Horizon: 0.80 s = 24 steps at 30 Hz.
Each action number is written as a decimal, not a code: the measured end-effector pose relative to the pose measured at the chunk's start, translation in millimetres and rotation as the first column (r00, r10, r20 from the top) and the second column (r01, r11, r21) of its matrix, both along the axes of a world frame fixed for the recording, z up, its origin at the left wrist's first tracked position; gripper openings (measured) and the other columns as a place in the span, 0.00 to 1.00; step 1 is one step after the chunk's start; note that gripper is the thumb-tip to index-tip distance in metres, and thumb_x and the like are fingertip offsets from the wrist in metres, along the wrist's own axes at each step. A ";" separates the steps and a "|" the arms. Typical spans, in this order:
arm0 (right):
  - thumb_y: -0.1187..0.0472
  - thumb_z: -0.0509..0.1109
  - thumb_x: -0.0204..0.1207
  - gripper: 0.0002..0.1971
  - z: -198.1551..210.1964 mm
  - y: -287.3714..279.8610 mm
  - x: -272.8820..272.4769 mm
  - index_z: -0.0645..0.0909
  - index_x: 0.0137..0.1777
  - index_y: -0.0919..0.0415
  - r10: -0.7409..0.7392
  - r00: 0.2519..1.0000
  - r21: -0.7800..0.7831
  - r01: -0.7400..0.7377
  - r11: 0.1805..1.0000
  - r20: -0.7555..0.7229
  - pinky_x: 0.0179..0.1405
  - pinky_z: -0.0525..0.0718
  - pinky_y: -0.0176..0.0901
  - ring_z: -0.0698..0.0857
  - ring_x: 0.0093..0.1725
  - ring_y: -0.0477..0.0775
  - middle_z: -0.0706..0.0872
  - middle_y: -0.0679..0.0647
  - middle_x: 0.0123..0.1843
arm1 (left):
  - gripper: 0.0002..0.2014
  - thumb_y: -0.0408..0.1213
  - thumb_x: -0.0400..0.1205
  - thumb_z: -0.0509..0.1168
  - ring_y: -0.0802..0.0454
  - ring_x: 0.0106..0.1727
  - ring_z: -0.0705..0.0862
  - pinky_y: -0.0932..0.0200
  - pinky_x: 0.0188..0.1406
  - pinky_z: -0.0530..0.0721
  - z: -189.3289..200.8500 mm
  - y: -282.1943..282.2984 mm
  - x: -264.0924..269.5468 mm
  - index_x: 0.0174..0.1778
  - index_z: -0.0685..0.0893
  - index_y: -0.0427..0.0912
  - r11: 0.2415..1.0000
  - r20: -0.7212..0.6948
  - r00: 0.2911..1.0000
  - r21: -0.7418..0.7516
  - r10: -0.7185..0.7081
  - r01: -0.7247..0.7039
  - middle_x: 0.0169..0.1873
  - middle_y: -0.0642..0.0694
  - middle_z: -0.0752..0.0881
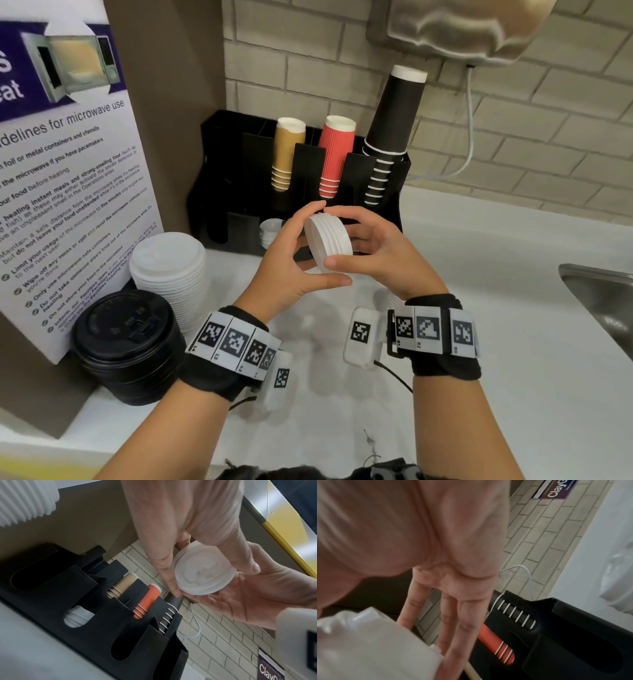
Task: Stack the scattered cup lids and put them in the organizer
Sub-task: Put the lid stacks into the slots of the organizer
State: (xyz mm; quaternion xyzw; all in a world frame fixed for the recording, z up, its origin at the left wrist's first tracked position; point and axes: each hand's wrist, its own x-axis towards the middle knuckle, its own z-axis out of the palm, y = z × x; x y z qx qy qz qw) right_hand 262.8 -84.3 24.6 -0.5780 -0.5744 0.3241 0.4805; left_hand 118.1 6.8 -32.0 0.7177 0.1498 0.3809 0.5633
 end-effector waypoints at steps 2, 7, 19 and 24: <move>0.66 0.81 0.67 0.32 3.3 8.8 -1.2 0.76 0.71 0.52 0.014 1.000 0.011 -0.014 1.000 0.022 0.54 0.87 0.44 0.87 0.58 0.50 0.87 0.54 0.59 | 0.54 0.42 0.61 0.82 0.57 0.73 0.75 0.58 0.63 0.84 3.4 4.1 -1.4 0.82 0.63 0.55 1.000 0.016 1.000 -0.015 -0.005 0.005 0.73 0.55 0.71; 0.67 0.79 0.70 0.28 16.2 56.2 5.0 0.77 0.70 0.54 -0.050 0.998 0.112 0.046 0.993 0.029 0.49 0.85 0.36 0.86 0.56 0.44 0.84 0.53 0.62 | 0.49 0.49 0.66 0.80 0.56 0.79 0.69 0.53 0.72 0.74 20.2 28.9 -20.5 0.80 0.60 0.62 0.980 0.088 0.980 -0.099 0.180 -0.172 0.79 0.54 0.66; 0.55 0.81 0.64 0.36 -16.4 199.4 -5.2 0.73 0.73 0.51 -0.007 0.578 -0.099 0.151 0.984 0.816 0.56 0.83 0.51 0.82 0.62 0.65 0.80 0.61 0.66 | 0.14 0.50 0.80 0.62 0.58 0.64 0.84 0.58 0.61 0.84 29.7 53.7 -56.8 0.62 0.79 0.58 0.879 0.198 0.870 -0.267 0.451 -0.394 0.65 0.53 0.81; 0.57 0.77 0.68 0.28 -37.4 217.7 -17.8 0.75 0.68 0.56 0.131 0.280 -0.197 0.224 0.954 0.951 0.40 0.81 0.47 0.85 0.55 0.64 0.82 0.61 0.57 | 0.12 0.49 0.80 0.61 0.56 0.63 0.84 0.56 0.63 0.83 30.3 54.7 -58.1 0.59 0.81 0.57 0.878 0.172 0.878 -0.274 0.446 -0.392 0.63 0.53 0.82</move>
